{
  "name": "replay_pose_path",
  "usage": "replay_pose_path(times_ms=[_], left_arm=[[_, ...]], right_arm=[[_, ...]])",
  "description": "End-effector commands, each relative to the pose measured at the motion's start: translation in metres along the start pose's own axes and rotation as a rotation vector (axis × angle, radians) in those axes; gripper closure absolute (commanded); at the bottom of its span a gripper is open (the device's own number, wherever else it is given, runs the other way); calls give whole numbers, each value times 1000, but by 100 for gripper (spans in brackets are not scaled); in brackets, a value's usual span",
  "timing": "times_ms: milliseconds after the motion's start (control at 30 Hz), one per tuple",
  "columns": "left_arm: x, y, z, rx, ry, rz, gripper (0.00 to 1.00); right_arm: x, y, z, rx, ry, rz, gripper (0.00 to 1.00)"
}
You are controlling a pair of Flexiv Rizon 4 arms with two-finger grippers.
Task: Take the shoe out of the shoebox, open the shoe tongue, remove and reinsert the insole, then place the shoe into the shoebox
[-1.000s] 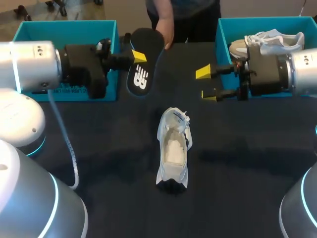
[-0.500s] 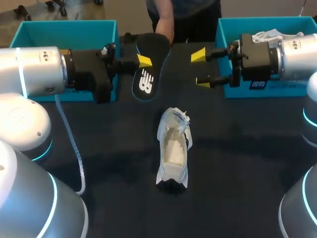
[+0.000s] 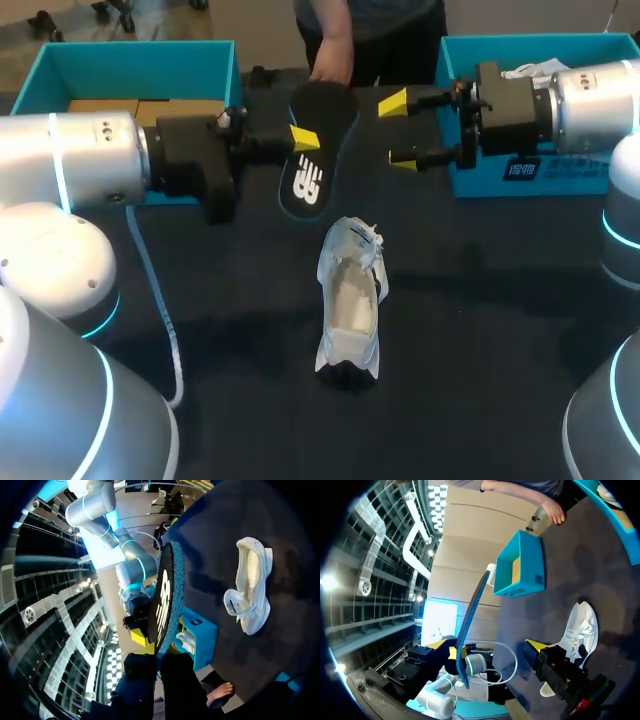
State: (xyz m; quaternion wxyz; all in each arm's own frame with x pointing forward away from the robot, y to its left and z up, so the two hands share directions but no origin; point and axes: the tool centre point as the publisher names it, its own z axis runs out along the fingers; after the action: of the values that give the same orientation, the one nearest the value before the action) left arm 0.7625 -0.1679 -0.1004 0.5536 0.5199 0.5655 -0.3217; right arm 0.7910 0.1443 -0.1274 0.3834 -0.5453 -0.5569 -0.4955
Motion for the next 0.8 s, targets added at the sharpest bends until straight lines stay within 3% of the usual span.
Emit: replay_pose_path(times_ms=[33,333,633,667,700,733,767,800], left_arm=[[6,-4,12,-7,-11,-2,100],[11,-7,27,-4,-18,17,100],[13,-15,36,-28,-26,26,100],[14,-16,35,-36,-28,21,100],[15,-17,35,-37,-27,21,100],[16,-17,35,-40,-25,16,100],[17,-17,35,-39,-24,10,100],[18,-17,34,-41,-23,8,100]], right_arm=[[0,1,9,-23,17,23,0],[11,2,30,-21,78,30,0],[14,4,32,-5,77,28,0],[15,5,31,-3,76,28,7],[15,5,30,-2,75,29,26],[16,6,29,1,73,31,36],[16,6,29,5,71,32,40],[16,6,28,7,71,33,51]])
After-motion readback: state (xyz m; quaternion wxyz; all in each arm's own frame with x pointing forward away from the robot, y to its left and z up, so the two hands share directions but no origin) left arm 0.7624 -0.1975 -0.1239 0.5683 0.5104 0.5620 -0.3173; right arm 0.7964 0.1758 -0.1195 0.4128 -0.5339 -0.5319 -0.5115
